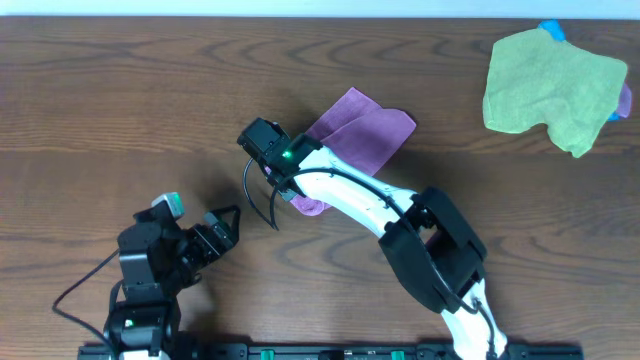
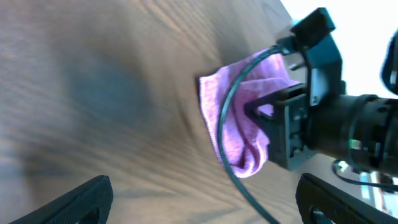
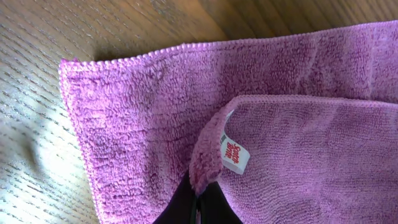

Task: Fold the cloth

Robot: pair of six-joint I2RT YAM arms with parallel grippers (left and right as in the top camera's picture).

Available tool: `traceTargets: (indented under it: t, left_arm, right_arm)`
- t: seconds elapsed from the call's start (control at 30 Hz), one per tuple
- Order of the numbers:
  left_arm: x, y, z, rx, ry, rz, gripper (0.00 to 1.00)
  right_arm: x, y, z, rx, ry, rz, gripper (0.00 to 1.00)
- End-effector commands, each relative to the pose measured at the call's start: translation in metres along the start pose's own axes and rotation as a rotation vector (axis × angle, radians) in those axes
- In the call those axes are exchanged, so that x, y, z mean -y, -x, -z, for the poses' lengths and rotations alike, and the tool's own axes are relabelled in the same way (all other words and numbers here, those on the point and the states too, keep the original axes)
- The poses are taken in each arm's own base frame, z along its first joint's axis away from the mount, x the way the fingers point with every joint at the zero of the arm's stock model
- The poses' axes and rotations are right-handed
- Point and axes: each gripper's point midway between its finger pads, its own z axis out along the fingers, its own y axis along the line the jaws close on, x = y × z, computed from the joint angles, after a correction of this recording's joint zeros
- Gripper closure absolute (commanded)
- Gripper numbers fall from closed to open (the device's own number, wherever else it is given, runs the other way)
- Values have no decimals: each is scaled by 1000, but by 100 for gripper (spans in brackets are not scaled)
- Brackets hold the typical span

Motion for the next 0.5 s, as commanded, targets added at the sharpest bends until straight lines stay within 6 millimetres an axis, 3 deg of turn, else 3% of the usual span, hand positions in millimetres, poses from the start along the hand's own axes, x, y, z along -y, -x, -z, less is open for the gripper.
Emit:
traceTargets:
  t: [0.0,0.03,0.07,0.17,0.23,0.47]
  left_arm:
    - [8,-7,-4,-51,-61,-19,2]
    - [6,-9,-6,-62,-54,-13,0]
    - [2,-11,-9,-78,-36,1,5]
    - [-9,-18,-17,-123,2,50,7]
    - [-14,-19,-24,-143,18,83,2]
    - [-15,-11,-47,-155,-5,212,0]
  right_arm:
    - [5,14,26,62,-7,-55,99]
    - [8,17,33,75,-8,-64,99]
    - [11,19,38,87,-14,-78,99]
    - [22,23,53,119,-47,-121,99]
    - [26,25,63,135,-54,-130,99]
    - [42,17,84,130,-94,-188,99]
